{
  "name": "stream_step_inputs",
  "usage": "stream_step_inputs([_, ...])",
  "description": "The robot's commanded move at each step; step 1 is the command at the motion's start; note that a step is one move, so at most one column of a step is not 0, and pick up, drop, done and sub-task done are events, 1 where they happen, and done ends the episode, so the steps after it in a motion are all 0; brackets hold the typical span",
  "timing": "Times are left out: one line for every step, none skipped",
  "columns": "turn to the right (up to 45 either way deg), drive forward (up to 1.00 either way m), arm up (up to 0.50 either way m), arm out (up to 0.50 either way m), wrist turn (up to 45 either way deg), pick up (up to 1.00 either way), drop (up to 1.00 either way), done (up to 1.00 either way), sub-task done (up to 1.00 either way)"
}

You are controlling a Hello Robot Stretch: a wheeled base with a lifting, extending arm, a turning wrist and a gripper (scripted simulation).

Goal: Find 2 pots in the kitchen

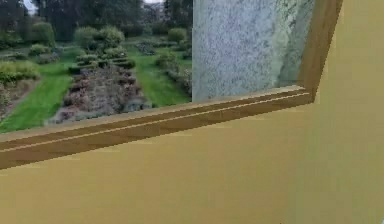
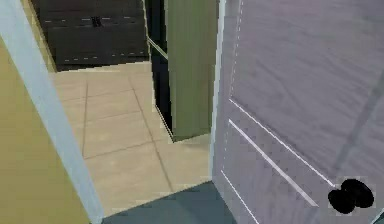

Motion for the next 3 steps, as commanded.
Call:
stream_step_inputs([45.0, 0.0, 0.0, 0.0, 0.0, 0.0, 0.0, 0.0, 0.0])
stream_step_inputs([27.0, 0.0, 0.0, 0.0, 0.0, 0.0, 0.0, 0.0, 0.0])
stream_step_inputs([0.0, 1.0, 0.0, 0.0, 0.0, 0.0, 0.0, 0.0, 0.0])
